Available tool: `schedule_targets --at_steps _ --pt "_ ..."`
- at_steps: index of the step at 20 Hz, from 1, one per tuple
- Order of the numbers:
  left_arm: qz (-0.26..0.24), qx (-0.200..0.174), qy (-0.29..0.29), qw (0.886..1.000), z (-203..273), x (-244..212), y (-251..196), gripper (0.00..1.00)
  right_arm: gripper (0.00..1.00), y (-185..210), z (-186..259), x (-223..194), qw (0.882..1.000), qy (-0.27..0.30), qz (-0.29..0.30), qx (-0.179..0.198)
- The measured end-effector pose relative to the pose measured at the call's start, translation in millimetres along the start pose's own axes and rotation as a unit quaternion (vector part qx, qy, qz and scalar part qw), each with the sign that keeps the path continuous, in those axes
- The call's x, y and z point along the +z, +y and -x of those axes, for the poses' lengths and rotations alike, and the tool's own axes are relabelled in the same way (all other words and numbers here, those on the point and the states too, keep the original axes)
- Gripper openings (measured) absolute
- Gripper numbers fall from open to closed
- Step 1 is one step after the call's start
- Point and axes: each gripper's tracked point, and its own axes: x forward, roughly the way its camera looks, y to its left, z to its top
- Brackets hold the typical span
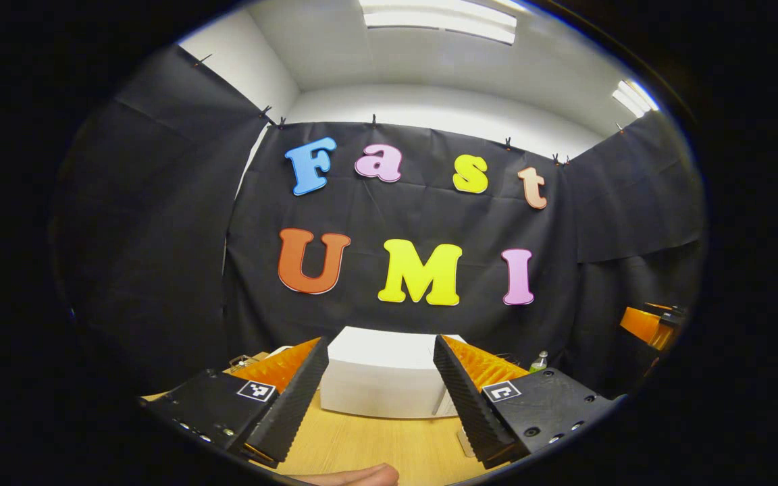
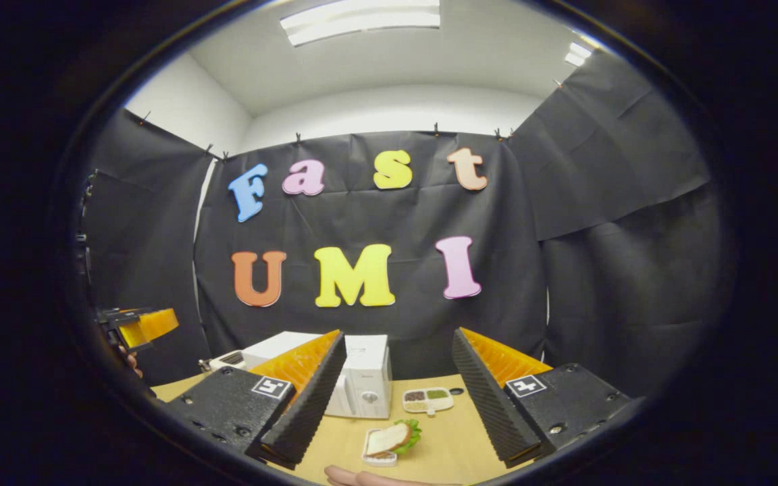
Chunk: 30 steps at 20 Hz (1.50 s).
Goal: Open the microwave oven with the left hand, put the food in, and close the microwave oven.
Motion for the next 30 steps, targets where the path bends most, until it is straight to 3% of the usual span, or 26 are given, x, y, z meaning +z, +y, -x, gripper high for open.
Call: schedule_targets --at_steps 1,2,5,6,7,11,16,18,19,20,21,22,25,26,29,30 --pt "0.003 -0.002 -0.001 1.0 -11 -5 -4 0.95 1.0 -5 -2 -1 1.0 -0.004 0.002 -0.006" --pt "0.006 -0.004 -0.001 1.0 -21 -11 -10 0.95 0.91 -11 -4 -2 1.0 -0.008 0.003 -0.011" --pt "0.01 0.001 0.004 1.0 -56 -32 -25 0.95 0.91 -31 -10 -7 1.0 -0.015 0.005 -0.027" --pt "0.011 0.003 0.009 1.0 -69 -43 -30 0.95 1.0 -37 -12 -9 0.999 -0.015 0.006 -0.03" --pt "0.014 0.003 0.016 1.0 -83 -54 -37 0.95 0.91 -42 -14 -13 0.999 -0.013 0.005 -0.031" --pt "0.019 -0.02 0.056 0.998 -133 -111 -72 0.95 0.91 -58 -25 -31 1.0 0.003 0.006 -0.029" --pt "-0.023 -0.018 0.093 0.995 -178 -179 -94 0.95 0.91 -77 -41 -58 0.999 0.025 0.004 -0.03" --pt "-0.031 -0.029 0.104 0.994 -189 -201 -106 0.95 0.92 -84 -48 -72 0.999 0.04 0.004 -0.03" --pt "-0.035 -0.033 0.111 0.993 -195 -211 -110 0.95 1.0 -87 -50 -78 0.999 0.045 0.004 -0.029" --pt "-0.036 -0.032 0.117 0.992 -198 -220 -112 0.96 0.92 -90 -53 -83 0.998 0.05 0.002 -0.028" --pt "-0.035 -0.033 0.121 0.992 -201 -229 -115 0.96 0.91 -93 -56 -89 0.998 0.055 -0.001 -0.028" --pt "-0.034 -0.034 0.125 0.991 -204 -237 -117 0.95 1.0 -96 -59 -94 0.998 0.06 -0.003 -0.029" --pt "-0.035 -0.035 0.135 0.99 -217 -264 -124 0.96 1.0 -102 -61 -105 0.997 0.069 -0.008 -0.024" --pt "-0.038 -0.034 0.141 0.989 -220 -275 -126 0.96 0.92 -103 -60 -106 0.997 0.068 -0.008 -0.022" --pt "-0.038 -0.037 0.154 0.987 -226 -299 -130 0.95 1.0 -114 -56 -105 0.998 0.055 -0.007 -0.023" --pt "-0.045 -0.029 0.149 0.987 -225 -298 -129 0.95 0.91 -119 -55 -105 0.998 0.05 -0.005 -0.026"
